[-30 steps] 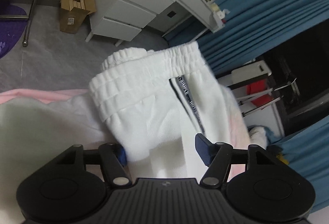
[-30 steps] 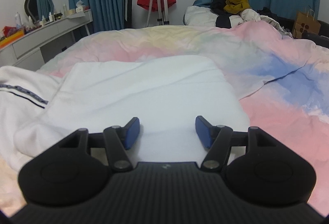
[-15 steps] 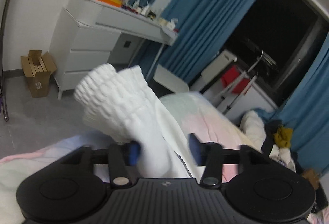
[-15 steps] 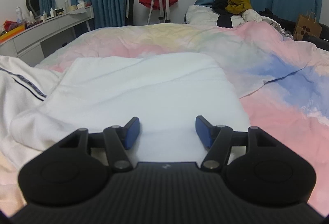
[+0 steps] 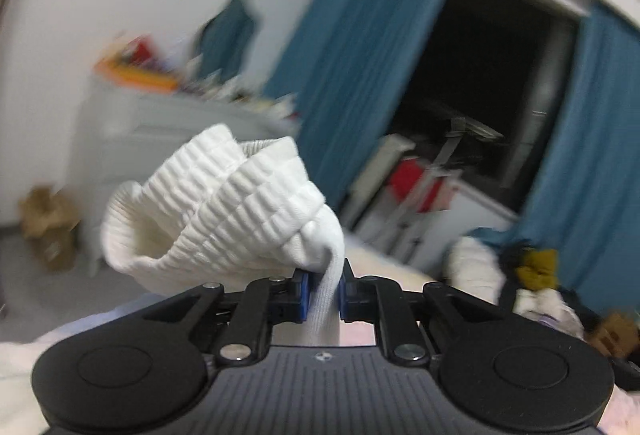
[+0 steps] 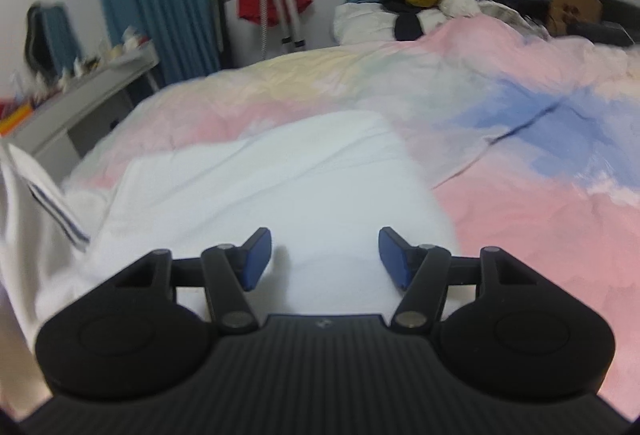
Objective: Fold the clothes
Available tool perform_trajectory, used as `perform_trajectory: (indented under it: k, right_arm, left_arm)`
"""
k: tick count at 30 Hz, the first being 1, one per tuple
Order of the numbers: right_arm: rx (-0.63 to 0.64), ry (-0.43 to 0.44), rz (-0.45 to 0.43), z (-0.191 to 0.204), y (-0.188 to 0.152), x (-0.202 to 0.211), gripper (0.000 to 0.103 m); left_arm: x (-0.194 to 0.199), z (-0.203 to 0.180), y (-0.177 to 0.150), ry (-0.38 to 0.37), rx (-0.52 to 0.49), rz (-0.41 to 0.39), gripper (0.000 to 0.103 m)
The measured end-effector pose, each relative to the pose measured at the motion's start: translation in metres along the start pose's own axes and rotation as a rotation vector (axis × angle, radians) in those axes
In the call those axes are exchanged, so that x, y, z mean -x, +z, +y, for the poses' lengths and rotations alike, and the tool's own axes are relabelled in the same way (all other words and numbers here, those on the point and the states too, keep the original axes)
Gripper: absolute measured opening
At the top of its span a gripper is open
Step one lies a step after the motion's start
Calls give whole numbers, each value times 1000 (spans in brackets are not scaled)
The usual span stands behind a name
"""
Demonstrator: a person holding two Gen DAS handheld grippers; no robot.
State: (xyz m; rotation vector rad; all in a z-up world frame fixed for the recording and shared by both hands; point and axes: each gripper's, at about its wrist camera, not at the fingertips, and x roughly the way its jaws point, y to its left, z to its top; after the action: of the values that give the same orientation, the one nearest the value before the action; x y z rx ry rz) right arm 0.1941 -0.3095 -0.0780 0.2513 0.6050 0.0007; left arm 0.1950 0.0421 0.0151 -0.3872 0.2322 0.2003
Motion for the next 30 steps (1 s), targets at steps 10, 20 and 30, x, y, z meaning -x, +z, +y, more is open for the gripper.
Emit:
perform_trajectory:
  k: [10, 20, 30]
  right_arm:
    - [-420, -66, -52, -105, 29, 25, 64]
    - [-556, 72, -3, -134, 28, 7, 64]
    - [-238, 208, -14, -65, 36, -33, 68]
  left_arm:
    - [6, -199, -163, -319, -591, 50, 48]
    - [0, -232, -256, -398, -1049, 120, 77]
    - [3, -166, -229, -377, -1045, 134, 82]
